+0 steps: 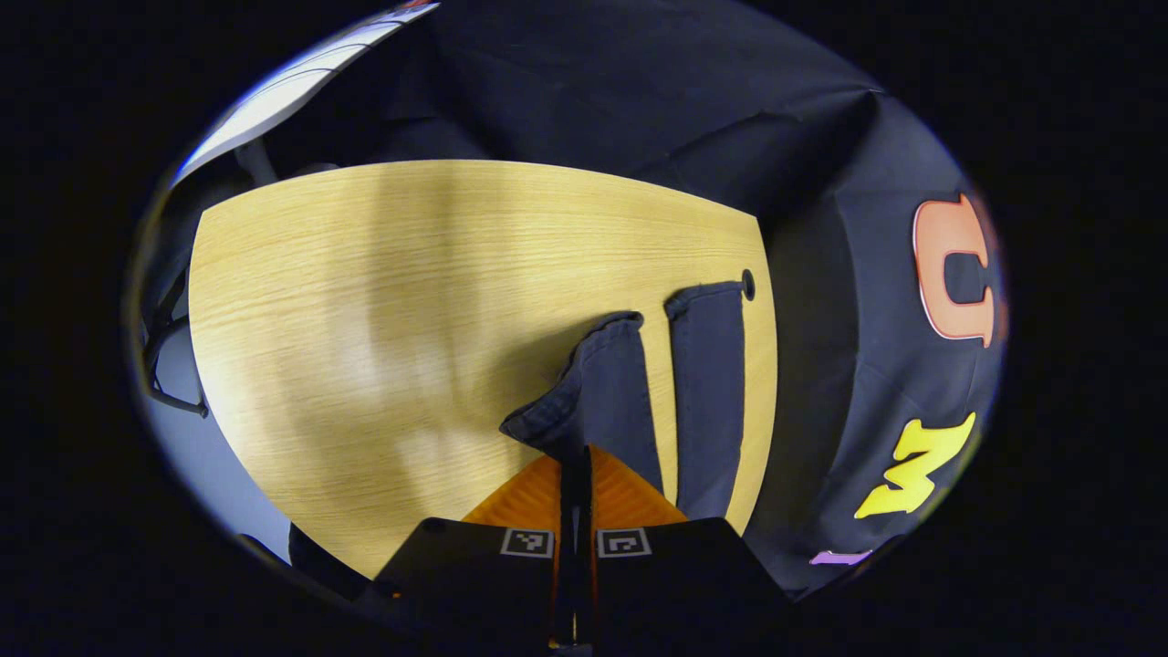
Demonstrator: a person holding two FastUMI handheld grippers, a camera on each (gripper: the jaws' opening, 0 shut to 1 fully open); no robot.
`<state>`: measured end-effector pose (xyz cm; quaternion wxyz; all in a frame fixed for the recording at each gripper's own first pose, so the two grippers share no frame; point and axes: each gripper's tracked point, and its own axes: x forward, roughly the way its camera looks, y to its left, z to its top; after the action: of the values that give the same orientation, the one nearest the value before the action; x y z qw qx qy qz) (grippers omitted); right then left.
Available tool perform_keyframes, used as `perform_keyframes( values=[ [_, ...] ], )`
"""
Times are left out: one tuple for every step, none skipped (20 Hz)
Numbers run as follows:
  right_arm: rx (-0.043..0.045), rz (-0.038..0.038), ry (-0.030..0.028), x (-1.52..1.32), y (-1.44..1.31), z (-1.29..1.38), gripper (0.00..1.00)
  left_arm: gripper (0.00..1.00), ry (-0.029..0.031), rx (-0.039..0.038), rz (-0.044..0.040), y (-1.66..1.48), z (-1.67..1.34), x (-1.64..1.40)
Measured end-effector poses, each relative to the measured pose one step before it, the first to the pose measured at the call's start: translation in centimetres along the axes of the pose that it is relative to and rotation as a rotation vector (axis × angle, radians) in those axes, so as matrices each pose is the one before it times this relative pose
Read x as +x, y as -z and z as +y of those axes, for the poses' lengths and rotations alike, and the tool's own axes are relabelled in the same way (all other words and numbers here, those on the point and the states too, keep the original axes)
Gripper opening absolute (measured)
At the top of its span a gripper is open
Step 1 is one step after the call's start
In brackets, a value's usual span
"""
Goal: Grasp the waist and the cuffs of the jeans and fold them to make the two legs overlap; first hold the waist and fold one-third of the jeans toward the cuffs, then hold the cuffs and fold the remaining one-third in the same direction to finish folding.
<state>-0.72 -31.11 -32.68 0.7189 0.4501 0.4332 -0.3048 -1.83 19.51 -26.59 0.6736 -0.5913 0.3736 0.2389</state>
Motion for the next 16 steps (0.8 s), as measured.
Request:
perform_keyframes(
  values=[
    [-0.01596, -0.00927, -0.02276, -0.627, -0.374, 1.162, 0.02, 0.04, 0.0102, 0.00635, 0.00567, -0.182, -0.814, -0.228],
    [-0.02079, -0.0076, -0.02347, -0.627, -0.464, 1.429, 0.02, 0.03, 0.01097, 0.00382, 0.00211, -0.338, -0.864, -0.203],
    [-0.01909, -0.01332, -0.0248, -0.571, -0.659, 1.55, 0.02, 0.03, 0.01466, 0.00416, 0.00869, -0.327, -1.035, -0.17],
    [-0.01531, -0.01147, -0.02288, -0.419, -0.763, 1.602, 0.02, 0.03, 0.01124, 0.00521, 0.00666, -0.425, -1.087, -0.017],
    [-0.01222, -0.00832, -0.02379, -0.202, -0.809, 1.753, 0.02, 0.03, 0.0104, 0.00829, 0.00576, -0.58, -1.273, 0.08],
    [-0.01593, -0.0063, -0.02116, -0.071, -0.745, 1.681, 0.02, 0.04, 0.01266, 0.00992, 0.0019, -0.581, -1.335, 0.245],
    [-0.01873, -0.00429, -0.01866, 0.139, -0.81, 1.623, 0.02, 0.04, 0.00902, 0.00909, 0.0024, -0.669, -1.401, 0.397],
    [-0.01917, -0.0058, -0.01393, 0.394, -0.813, 1.477, 0.0, 0.04, 0.01189, 0.00968, 0.00356, -0.636, -1.636, 0.628],
    [-0.01473, -0.00325, -0.01081, 0.571, -0.729, 1.304, 0.0, 0.03, 0.00685, 0.01239, 0.00471, -0.574, -1.455, 0.734],
    [-0.00765, -0.00303, -0.00515, 0.562, -0.655, 1.028, 0.0, 0.03, 0.00543, 0.01616, 0.00711, -0.631, -1.332, 1.059],
    [-0.00539, -0.00332, -0.00715, 0.776, -0.683, 1.063, 0.0, 0.03, -0.0004, 0.01477, 0.00875, -0.562, -1.105, 1.07],
    [-0.00748, -0.00349, -0.00449, 0.913, -0.524, 0.792, 0.0, 0.04, 0.00278, 0.0174, 0.01065, -0.709, -1.384, 1.299],
    [-0.01654, -0.0053, -0.00463, 1.131, -0.507, 0.622, 0.0, 0.04, 0.00208, 0.02316, 0.01058, -0.614, -1.129, 1.299],
    [-0.01395, -0.00496, -0.0013, 1.3, -0.393, 0.411, 0.0, 0.04, 0.00409, 0.02585, 0.01053, -0.456, -1.175, 1.403],
    [-0.0037, 0.00176, 0.00023, 1.374, -0.194, 0.339, 0.02, 0.04, -0.00369, 0.02685, 0.00754, -0.6, -0.666, 1.536],
    [0.00066, 0.00406, 0.00229, 1.514, -0.058, 0.368, 0.02, 0.04, -0.00082, 0.01891, 0.00905, -0.484, -0.596, 1.781]
  ],
)
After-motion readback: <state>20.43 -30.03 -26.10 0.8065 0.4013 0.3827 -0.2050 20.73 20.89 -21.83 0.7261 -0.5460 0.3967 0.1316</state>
